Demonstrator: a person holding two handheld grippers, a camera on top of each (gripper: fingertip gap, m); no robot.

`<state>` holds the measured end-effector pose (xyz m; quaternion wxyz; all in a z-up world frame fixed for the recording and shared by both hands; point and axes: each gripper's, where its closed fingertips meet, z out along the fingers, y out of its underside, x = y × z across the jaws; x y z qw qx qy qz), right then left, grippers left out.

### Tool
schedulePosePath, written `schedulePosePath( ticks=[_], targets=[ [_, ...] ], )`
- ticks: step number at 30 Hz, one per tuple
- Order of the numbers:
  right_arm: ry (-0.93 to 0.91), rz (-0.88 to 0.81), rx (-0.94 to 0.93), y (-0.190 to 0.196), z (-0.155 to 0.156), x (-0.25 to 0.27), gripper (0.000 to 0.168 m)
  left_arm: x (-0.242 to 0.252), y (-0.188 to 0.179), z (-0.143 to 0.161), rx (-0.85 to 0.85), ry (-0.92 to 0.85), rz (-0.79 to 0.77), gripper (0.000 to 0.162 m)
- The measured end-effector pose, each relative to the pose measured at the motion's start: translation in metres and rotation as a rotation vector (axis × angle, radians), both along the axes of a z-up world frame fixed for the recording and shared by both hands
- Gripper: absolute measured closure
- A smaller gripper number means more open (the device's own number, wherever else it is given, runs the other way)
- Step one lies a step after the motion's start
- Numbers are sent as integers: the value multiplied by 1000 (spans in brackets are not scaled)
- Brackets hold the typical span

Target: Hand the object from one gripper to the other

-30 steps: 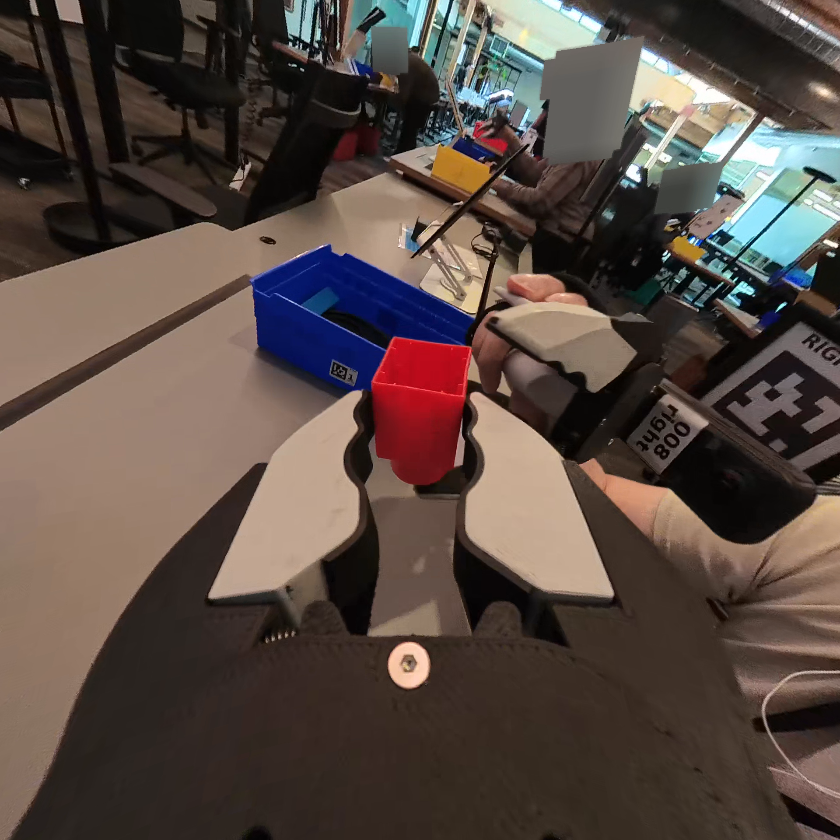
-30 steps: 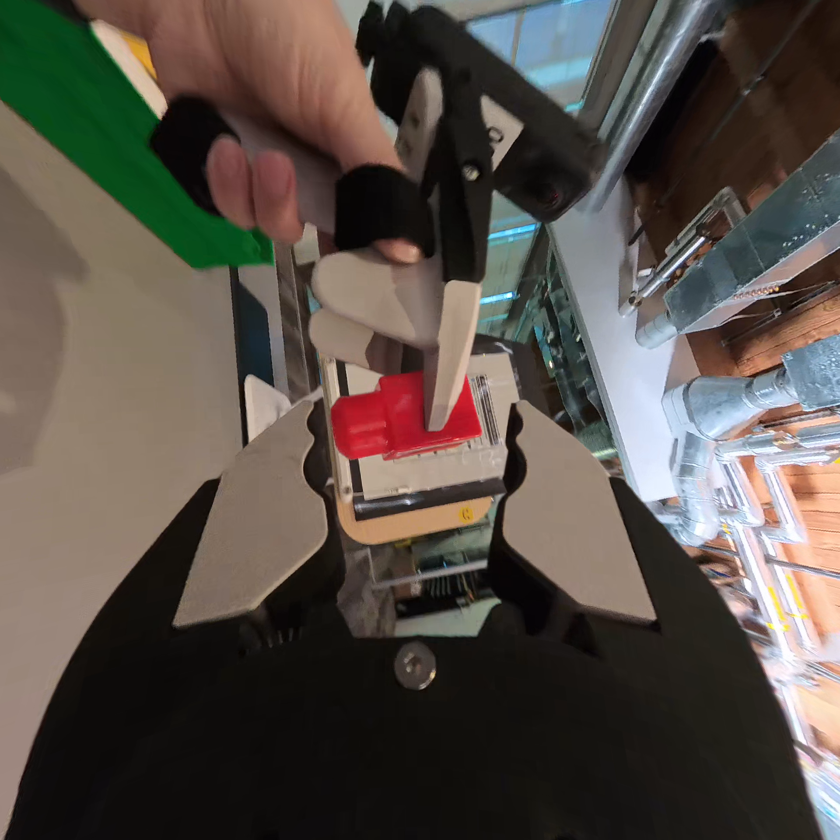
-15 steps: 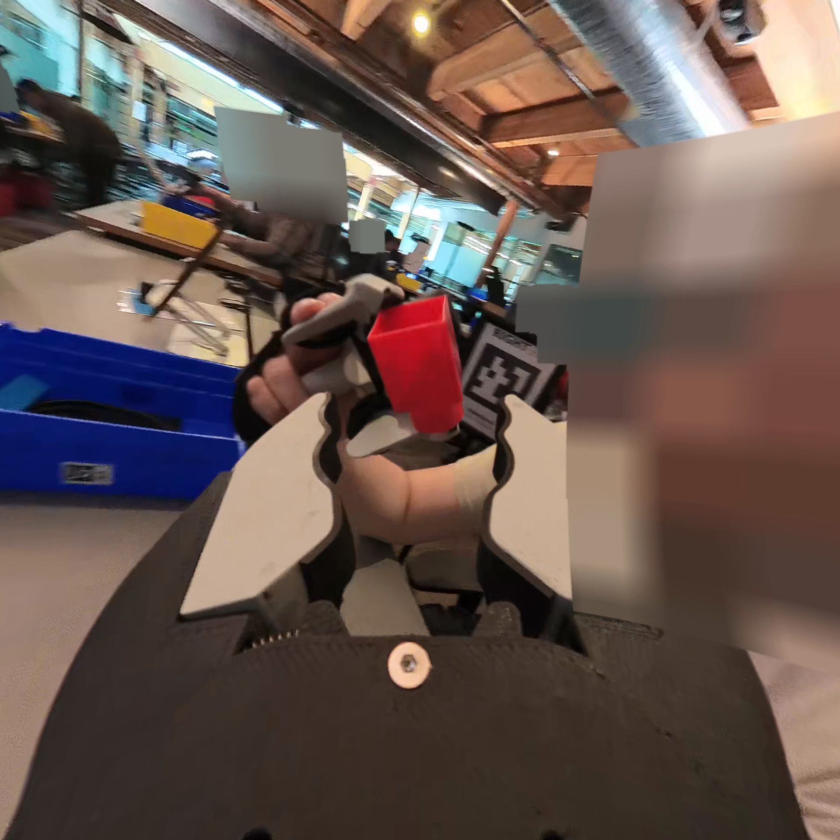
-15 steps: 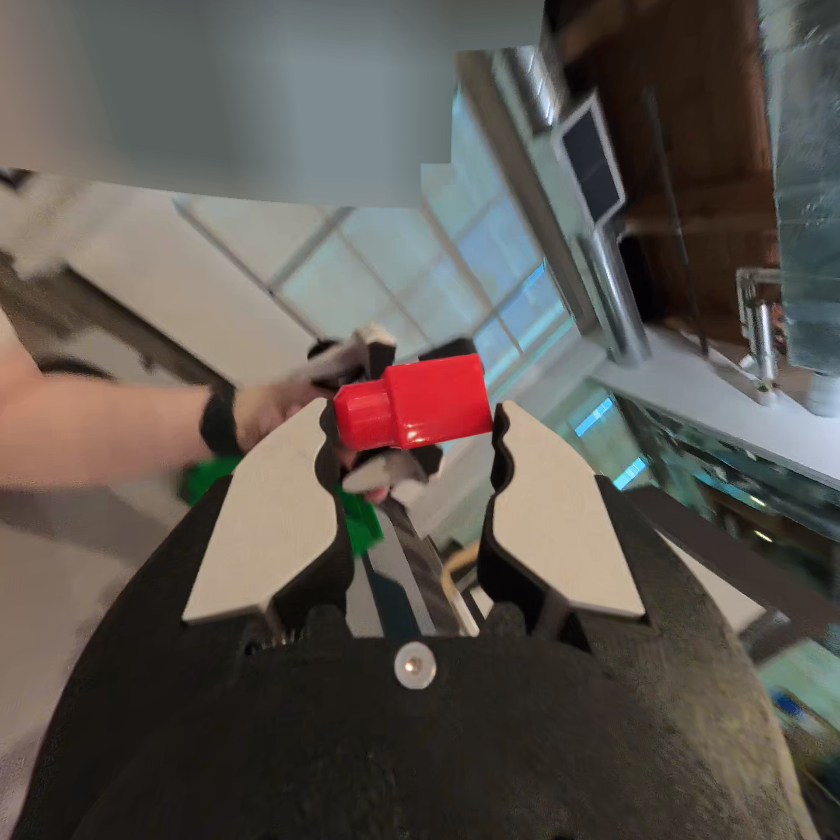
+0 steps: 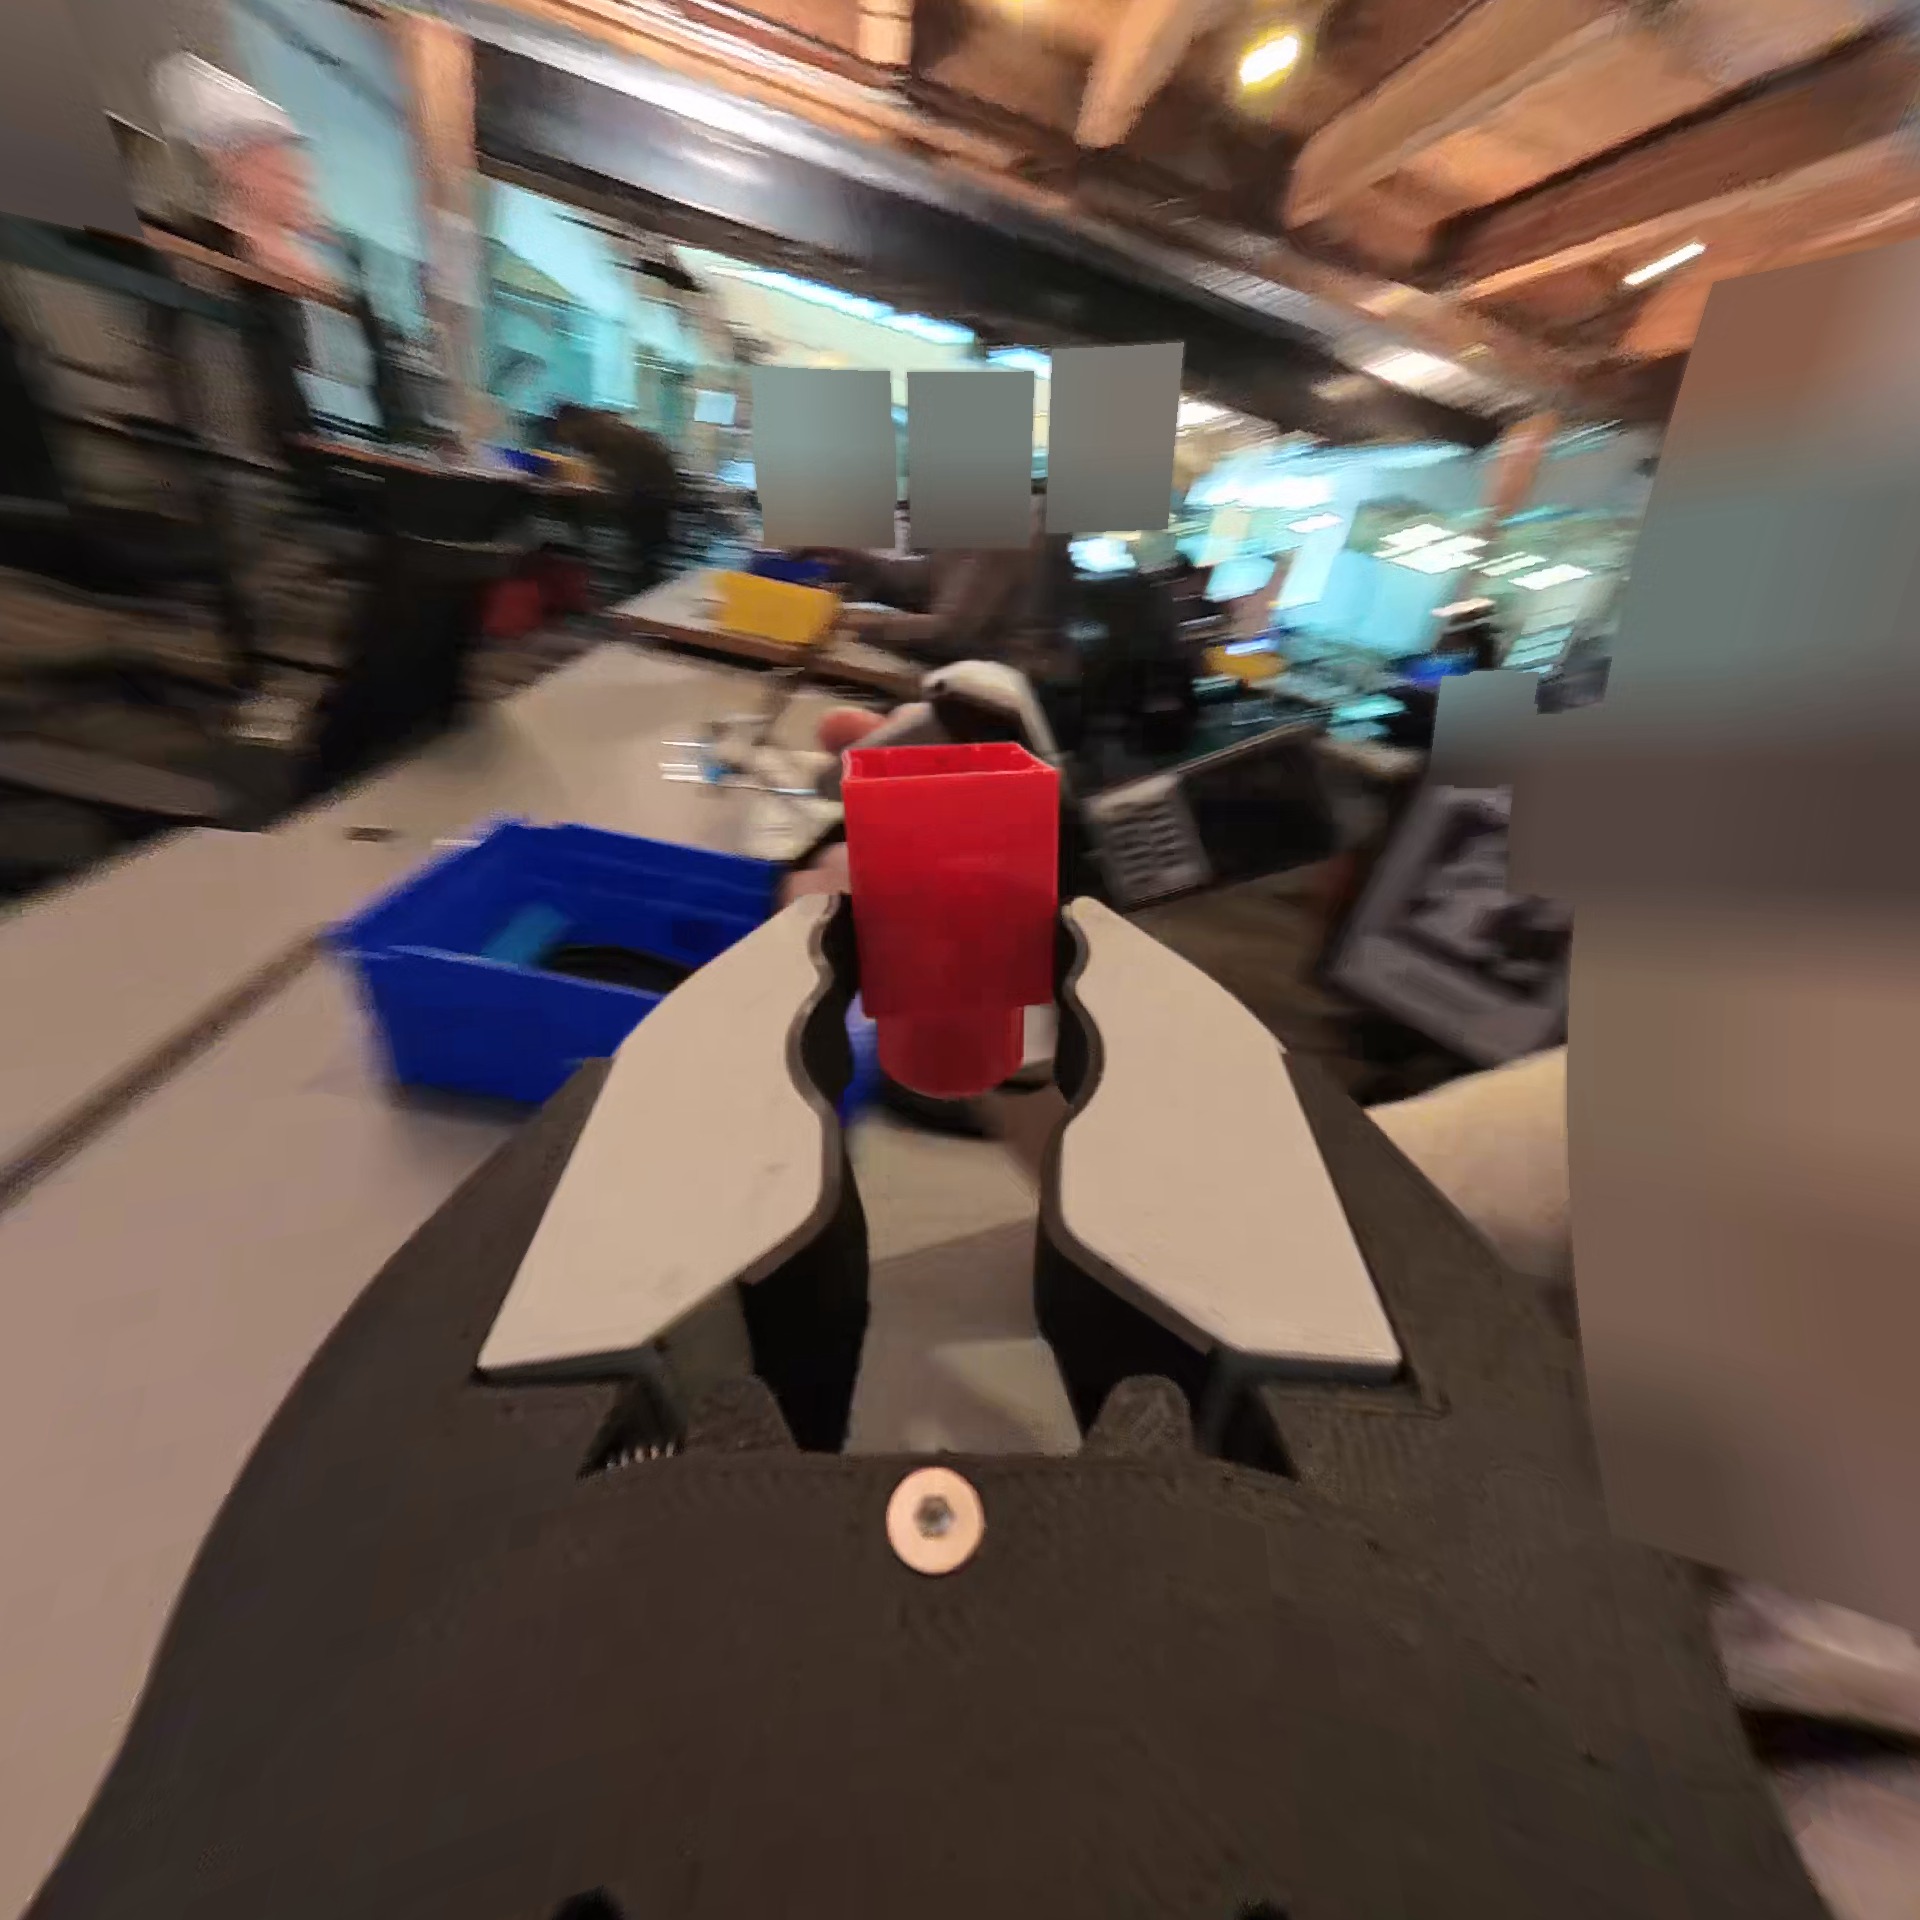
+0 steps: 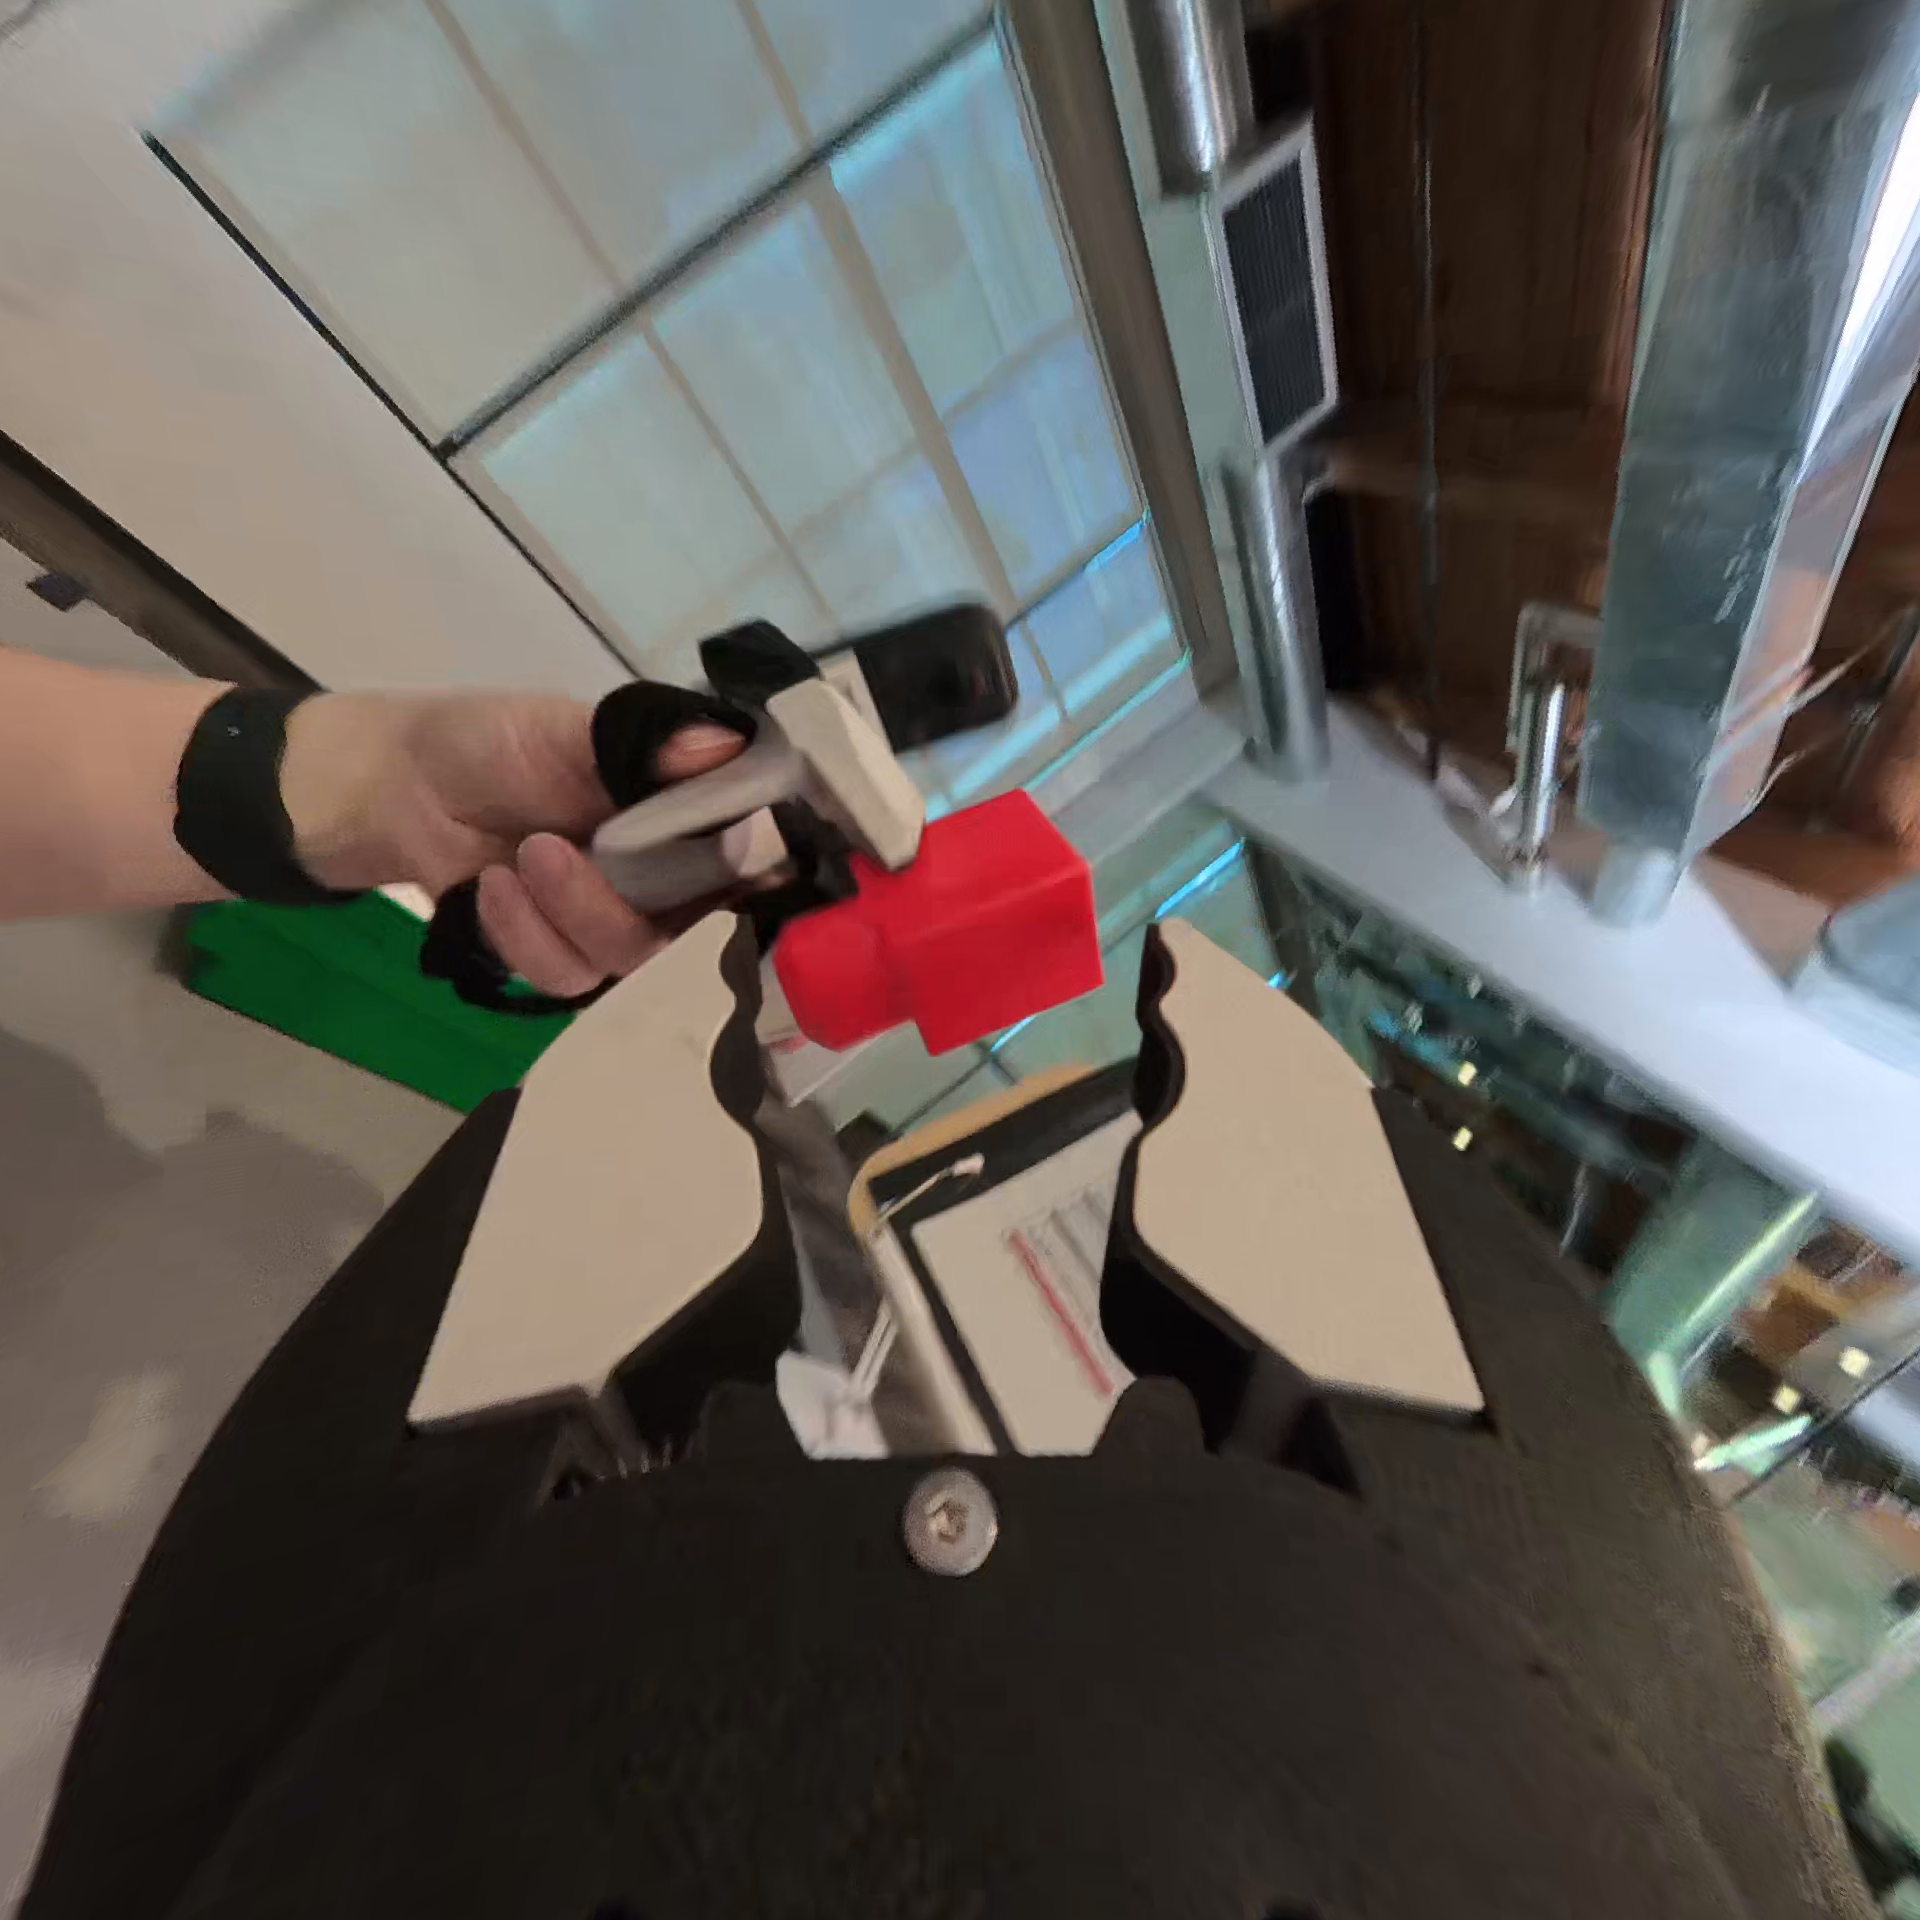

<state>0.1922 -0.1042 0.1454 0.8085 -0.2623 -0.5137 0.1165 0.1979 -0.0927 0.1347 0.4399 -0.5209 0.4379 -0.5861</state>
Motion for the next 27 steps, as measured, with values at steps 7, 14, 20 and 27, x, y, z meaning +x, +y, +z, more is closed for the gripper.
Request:
schedulePosePath(
  ticks=[7, 14, 20, 27],
  targets=[
    [79, 33, -909, 26, -1, 7, 103, -37, 63, -3, 863, 390, 825, 126],
    [79, -295, -990, 62, -33, 8, 100, -8, 63, -33, 1134, 600, 859, 126],
    [-19, -209, -1069, 67, -52, -3, 131, 3, 59, -44, 1076, 573, 787, 126],
    [276, 495, -1026, 38, 13, 21, 131, -8, 32, 1, 465, 135, 522, 91]
  ],
)
